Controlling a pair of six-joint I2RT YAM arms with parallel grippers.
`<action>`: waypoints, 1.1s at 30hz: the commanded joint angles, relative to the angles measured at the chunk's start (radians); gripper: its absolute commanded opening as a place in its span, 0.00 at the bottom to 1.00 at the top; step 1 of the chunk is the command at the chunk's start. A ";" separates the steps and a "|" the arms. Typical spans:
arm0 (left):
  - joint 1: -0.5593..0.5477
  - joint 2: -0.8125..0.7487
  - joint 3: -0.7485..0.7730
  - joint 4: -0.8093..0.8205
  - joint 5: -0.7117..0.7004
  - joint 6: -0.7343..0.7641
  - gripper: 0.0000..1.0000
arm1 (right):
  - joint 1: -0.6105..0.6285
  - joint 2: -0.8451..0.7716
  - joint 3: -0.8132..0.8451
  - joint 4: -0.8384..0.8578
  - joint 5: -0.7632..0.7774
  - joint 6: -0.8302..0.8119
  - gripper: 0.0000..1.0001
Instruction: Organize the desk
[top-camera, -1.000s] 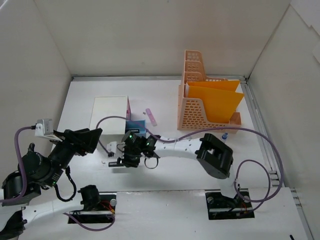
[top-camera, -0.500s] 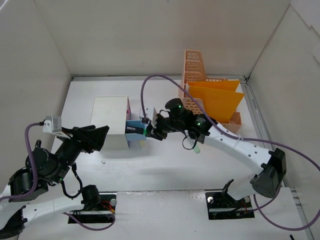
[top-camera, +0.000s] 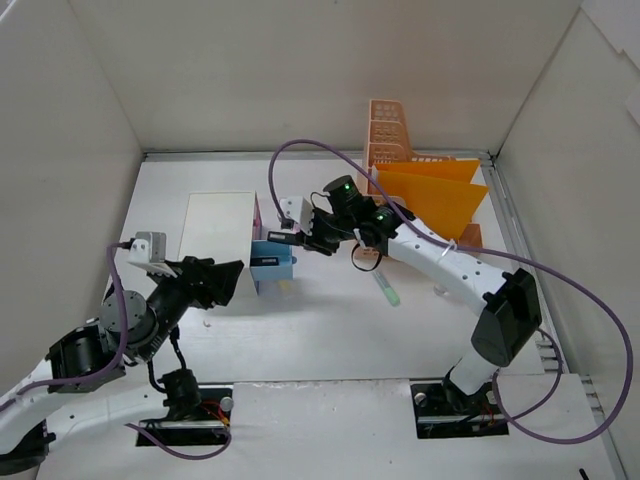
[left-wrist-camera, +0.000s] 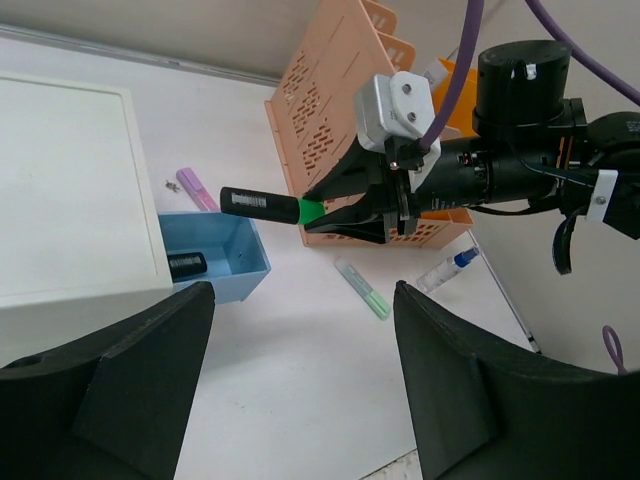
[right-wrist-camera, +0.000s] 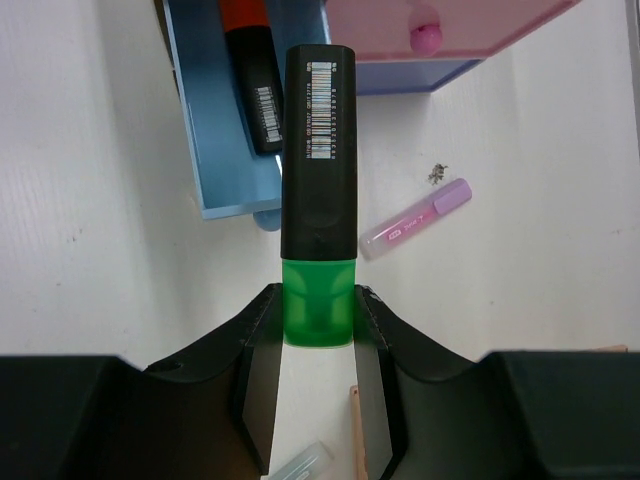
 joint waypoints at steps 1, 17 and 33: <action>-0.004 0.030 -0.008 0.002 0.006 -0.039 0.68 | 0.021 0.000 0.086 0.007 0.016 -0.078 0.00; -0.004 -0.025 -0.015 -0.151 -0.042 -0.072 0.68 | 0.097 0.127 0.278 -0.192 0.078 -0.169 0.00; -0.004 -0.091 -0.034 -0.193 -0.071 -0.078 0.68 | 0.128 0.244 0.431 -0.315 0.144 -0.204 0.00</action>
